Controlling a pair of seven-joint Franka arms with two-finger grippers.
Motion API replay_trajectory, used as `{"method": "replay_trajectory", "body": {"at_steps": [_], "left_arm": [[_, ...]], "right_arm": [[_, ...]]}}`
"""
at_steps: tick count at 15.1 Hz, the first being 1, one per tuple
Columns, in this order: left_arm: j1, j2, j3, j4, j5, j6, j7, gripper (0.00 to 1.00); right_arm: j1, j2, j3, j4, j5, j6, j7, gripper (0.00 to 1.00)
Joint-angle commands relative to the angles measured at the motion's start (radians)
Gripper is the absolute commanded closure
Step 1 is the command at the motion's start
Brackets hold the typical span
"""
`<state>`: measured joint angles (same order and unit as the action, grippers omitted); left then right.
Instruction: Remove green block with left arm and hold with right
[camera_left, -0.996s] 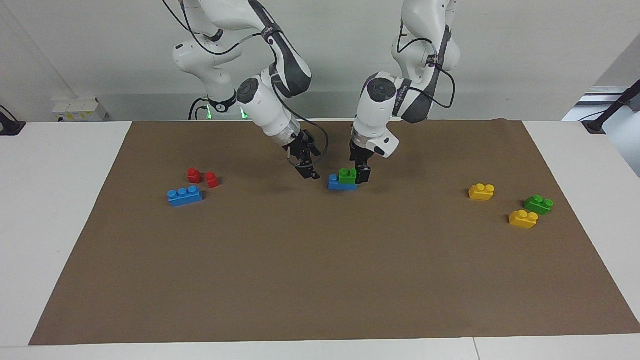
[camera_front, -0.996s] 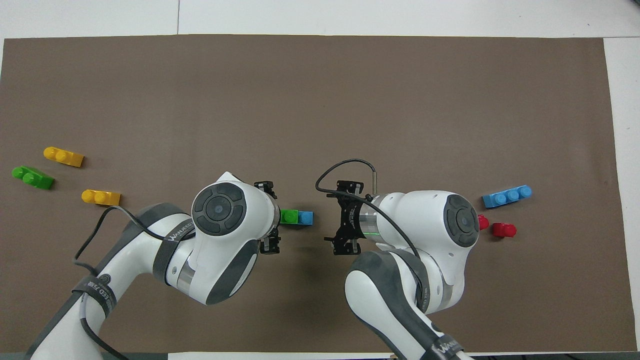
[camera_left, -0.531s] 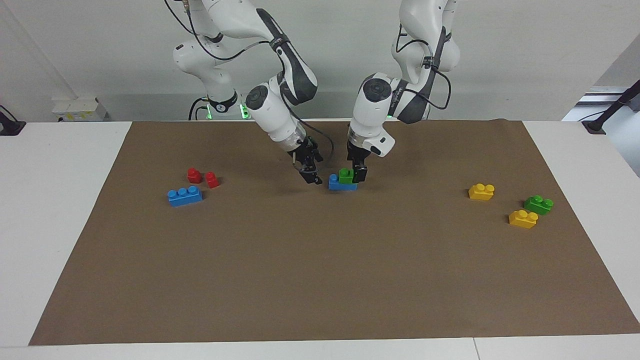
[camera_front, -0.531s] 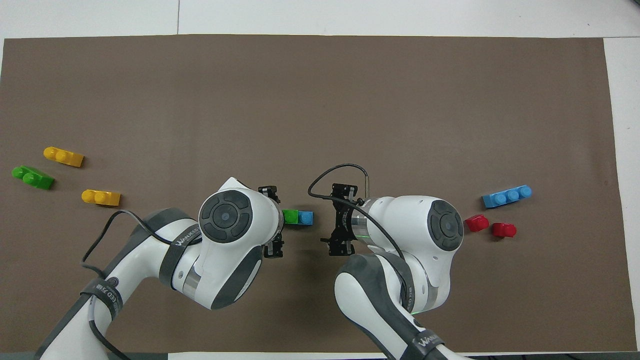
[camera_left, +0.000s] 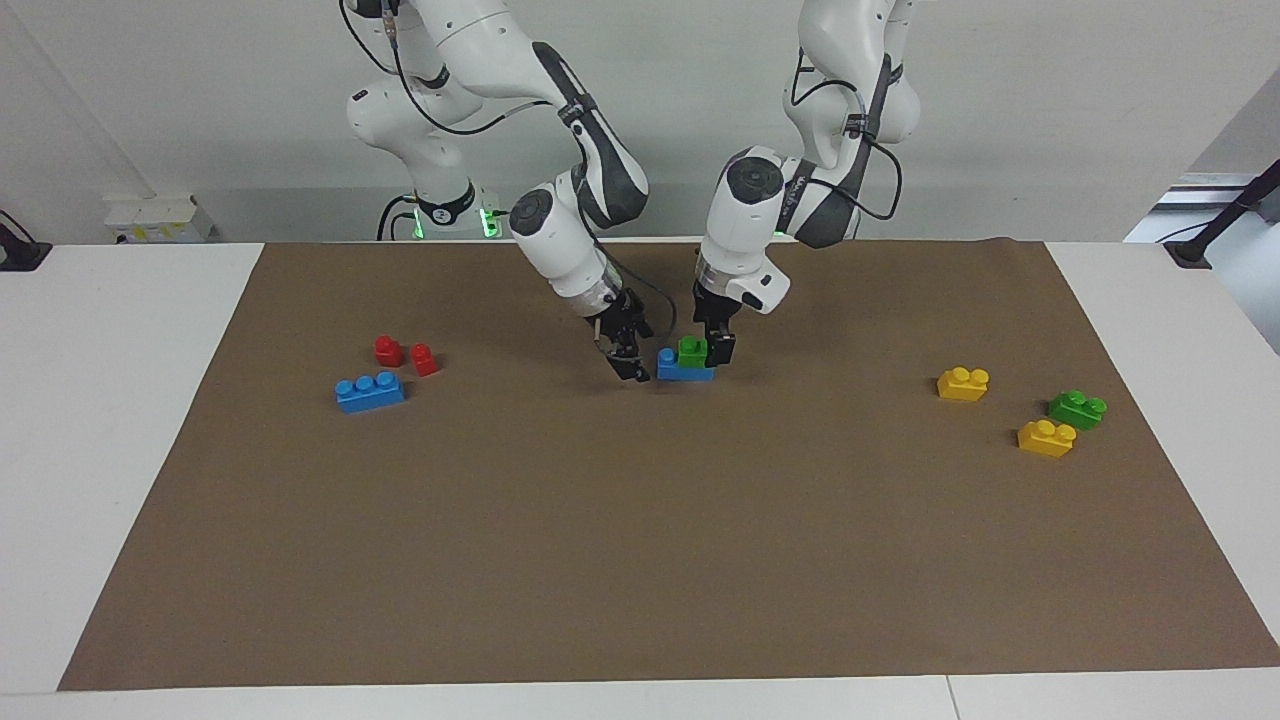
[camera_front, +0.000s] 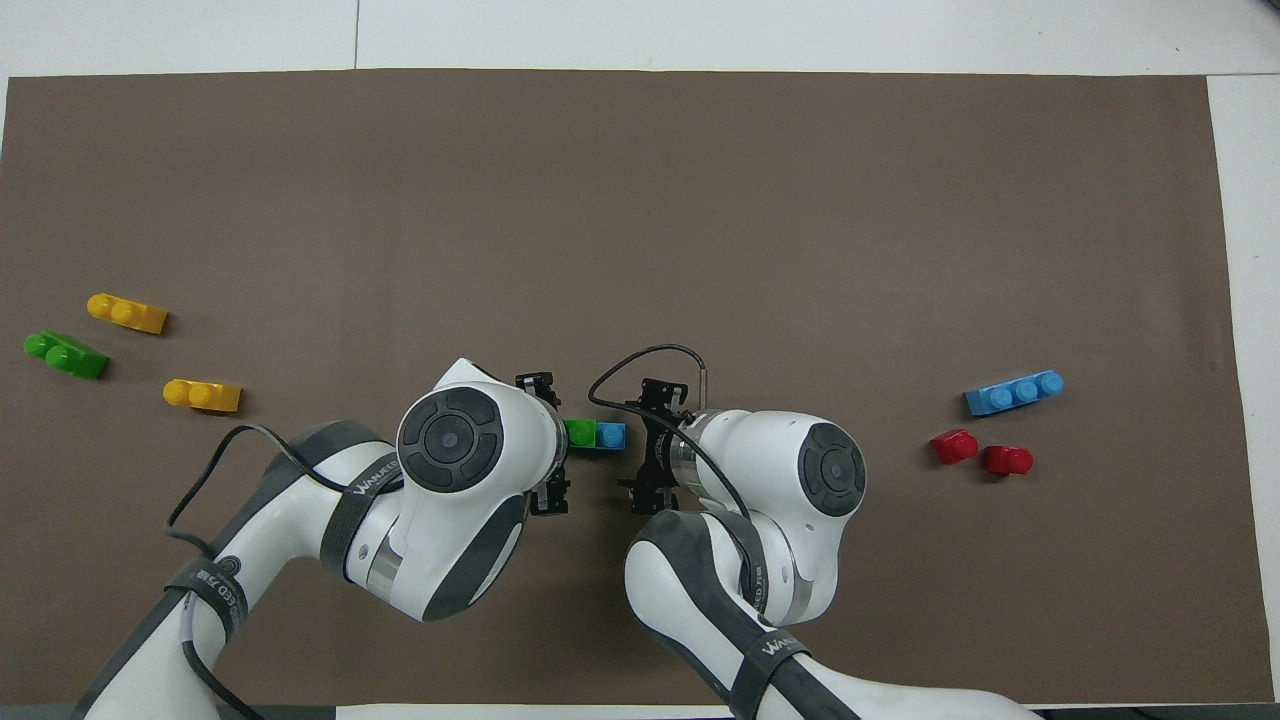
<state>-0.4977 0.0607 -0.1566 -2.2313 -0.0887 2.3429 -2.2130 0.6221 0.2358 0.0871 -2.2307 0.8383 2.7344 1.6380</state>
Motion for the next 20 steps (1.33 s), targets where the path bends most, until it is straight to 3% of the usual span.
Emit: {"method": "replay_trajectory", "body": {"at_steps": [1,9,10,13,14,16,17,20], "left_arm": [[-0.021,-0.013,0.017,-0.028,0.003,0.038,-0.024,0.00],[-0.021,-0.005,0.019,-0.033,0.003,0.049,-0.025,0.00],[-0.021,-0.005,0.019,-0.033,0.003,0.050,-0.025,0.00],[-0.021,-0.005,0.019,-0.033,0.003,0.055,-0.025,0.00],[-0.021,-0.005,0.019,-0.033,0.003,0.055,-0.025,0.00],[-0.021,-0.005,0.017,-0.033,0.003,0.055,-0.025,0.00],[-0.021,-0.005,0.017,-0.033,0.003,0.055,-0.025,0.00],[-0.021,-0.005,0.019,-0.033,0.003,0.055,-0.025,0.00]], "right_arm": [[0.013,0.019,-0.001,0.020,0.028,0.022,-0.059,0.00],[0.038,0.049,-0.001,0.025,0.031,0.050,-0.109,0.01],[0.038,0.050,-0.001,0.025,0.041,0.050,-0.109,0.05],[0.038,0.050,-0.001,0.023,0.058,0.054,-0.109,0.32],[0.038,0.050,-0.001,0.023,0.058,0.054,-0.109,0.57],[0.036,0.050,-0.001,0.025,0.058,0.053,-0.110,0.95],[0.036,0.050,-0.001,0.025,0.058,0.053,-0.110,1.00],[0.036,0.050,-0.001,0.025,0.058,0.053,-0.119,1.00]]}}
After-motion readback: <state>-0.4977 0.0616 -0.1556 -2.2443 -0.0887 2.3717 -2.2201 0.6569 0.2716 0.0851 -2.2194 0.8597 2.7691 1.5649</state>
